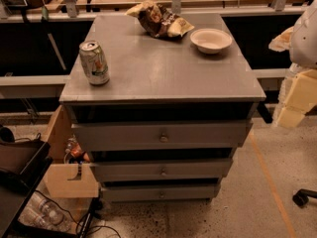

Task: Move paper bowl near 7up can

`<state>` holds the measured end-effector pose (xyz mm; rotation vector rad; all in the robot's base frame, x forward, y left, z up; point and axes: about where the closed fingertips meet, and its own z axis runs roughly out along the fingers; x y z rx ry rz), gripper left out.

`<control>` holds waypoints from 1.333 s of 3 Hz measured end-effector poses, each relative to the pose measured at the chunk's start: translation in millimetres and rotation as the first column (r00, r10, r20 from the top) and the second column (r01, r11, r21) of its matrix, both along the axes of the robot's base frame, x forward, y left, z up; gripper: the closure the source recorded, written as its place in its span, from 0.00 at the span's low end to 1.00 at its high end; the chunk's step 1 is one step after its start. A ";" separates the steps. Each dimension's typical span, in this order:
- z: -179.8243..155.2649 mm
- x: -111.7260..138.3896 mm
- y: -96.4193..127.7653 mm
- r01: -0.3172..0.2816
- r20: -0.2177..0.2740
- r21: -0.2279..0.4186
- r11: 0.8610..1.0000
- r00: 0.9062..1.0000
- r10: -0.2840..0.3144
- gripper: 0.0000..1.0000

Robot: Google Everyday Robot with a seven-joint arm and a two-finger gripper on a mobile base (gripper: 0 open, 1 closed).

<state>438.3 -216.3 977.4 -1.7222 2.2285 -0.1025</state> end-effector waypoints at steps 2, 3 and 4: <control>2.1 16.4 -0.2 -0.066 0.055 -0.009 0.998 0.996 0.067 0.00; -0.1 49.5 2.3 -0.180 0.153 -0.024 0.983 0.972 0.181 0.00; -2.9 85.7 11.3 -0.237 0.272 -0.062 0.970 0.931 0.245 0.00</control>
Offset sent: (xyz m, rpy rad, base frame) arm 0.0524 -0.0008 0.0015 -0.0221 -0.1559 0.2153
